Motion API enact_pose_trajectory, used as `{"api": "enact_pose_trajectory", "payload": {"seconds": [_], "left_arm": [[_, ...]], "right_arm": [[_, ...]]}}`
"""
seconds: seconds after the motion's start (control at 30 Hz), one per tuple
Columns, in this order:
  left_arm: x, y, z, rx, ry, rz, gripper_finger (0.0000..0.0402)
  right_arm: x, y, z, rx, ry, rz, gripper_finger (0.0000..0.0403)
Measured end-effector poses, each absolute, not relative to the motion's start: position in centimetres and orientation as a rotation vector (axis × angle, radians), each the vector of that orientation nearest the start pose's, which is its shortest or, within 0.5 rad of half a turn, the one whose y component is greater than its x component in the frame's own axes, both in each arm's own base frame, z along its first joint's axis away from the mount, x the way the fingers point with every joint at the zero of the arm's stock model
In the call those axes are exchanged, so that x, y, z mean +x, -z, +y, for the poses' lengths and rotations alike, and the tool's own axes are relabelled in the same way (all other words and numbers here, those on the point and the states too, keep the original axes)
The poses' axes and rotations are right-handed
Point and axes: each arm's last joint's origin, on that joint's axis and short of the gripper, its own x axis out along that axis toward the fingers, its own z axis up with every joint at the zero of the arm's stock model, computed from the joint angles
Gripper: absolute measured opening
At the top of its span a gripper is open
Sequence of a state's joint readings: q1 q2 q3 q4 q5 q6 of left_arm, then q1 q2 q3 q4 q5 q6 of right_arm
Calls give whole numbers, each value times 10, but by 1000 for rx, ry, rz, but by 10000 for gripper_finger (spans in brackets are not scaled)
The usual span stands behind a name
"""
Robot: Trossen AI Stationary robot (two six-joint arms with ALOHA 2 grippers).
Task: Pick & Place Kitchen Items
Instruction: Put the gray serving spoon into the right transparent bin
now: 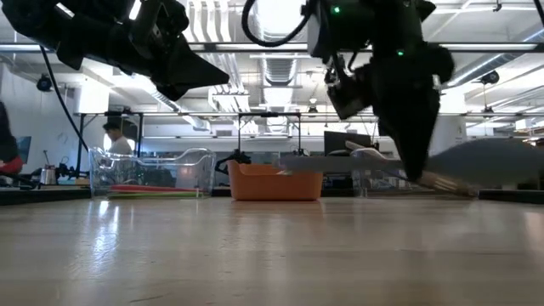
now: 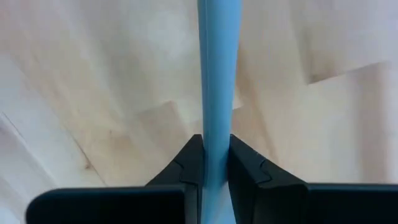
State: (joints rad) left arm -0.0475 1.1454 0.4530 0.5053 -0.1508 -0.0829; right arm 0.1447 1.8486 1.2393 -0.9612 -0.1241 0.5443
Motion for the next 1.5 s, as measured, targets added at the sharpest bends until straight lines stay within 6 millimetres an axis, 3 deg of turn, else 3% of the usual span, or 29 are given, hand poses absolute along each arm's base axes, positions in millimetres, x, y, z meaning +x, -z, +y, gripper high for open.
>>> {"api": "enact_pose_trajectory", "payload": {"seconds": [0.27, 0.73, 0.93, 1.2, 1.5], "left_arm": [[233, -216, -7, -64, -111, 184, 4], [232, -215, -7, -63, -111, 188, 4], [232, -215, -7, -63, -111, 188, 4], [232, -215, -7, -63, -111, 188, 4], [232, -215, -7, -63, -111, 190, 5]], "right_arm": [[313, -221, 29, 377, 314, 1470, 32], [264, -318, -31, 332, 585, 1184, 32], [245, -342, -62, 337, 670, 1091, 32], [234, -351, -115, 323, 768, 1092, 32], [219, -330, -168, 408, 913, 1172, 32]]}}
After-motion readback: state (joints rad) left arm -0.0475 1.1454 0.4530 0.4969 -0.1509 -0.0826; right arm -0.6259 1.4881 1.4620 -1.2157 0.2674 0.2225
